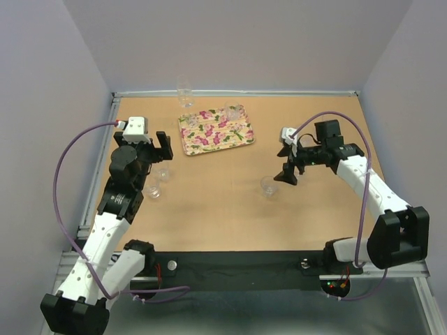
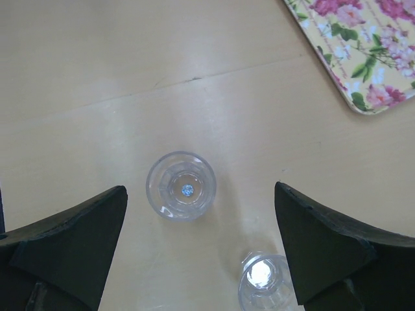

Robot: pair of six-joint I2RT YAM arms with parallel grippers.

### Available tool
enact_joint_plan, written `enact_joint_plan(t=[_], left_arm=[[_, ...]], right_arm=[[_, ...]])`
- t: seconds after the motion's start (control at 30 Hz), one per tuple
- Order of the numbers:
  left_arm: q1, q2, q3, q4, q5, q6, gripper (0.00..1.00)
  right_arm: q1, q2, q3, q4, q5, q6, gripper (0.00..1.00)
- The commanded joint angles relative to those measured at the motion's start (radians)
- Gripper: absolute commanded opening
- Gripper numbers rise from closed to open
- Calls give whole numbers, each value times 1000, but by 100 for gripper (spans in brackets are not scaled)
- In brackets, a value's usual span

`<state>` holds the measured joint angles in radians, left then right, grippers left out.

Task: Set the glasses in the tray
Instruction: Grab a glass with a robot arm

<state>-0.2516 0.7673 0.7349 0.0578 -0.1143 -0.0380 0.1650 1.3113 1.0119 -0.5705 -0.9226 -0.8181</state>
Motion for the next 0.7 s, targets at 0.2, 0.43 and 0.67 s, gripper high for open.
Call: enact_joint_plan(t=[0.2, 0.43, 0.67], left_arm=[[-2, -45, -9, 77, -10, -10, 99], [-2, -52, -11, 77, -22, -7, 99], [-2, -46, -12, 79, -28, -10, 99]], right_arm=[[100, 57, 122, -206, 91, -208, 100], [120, 91, 145, -224, 108, -225, 100], [134, 108, 160, -243, 125, -228, 99]])
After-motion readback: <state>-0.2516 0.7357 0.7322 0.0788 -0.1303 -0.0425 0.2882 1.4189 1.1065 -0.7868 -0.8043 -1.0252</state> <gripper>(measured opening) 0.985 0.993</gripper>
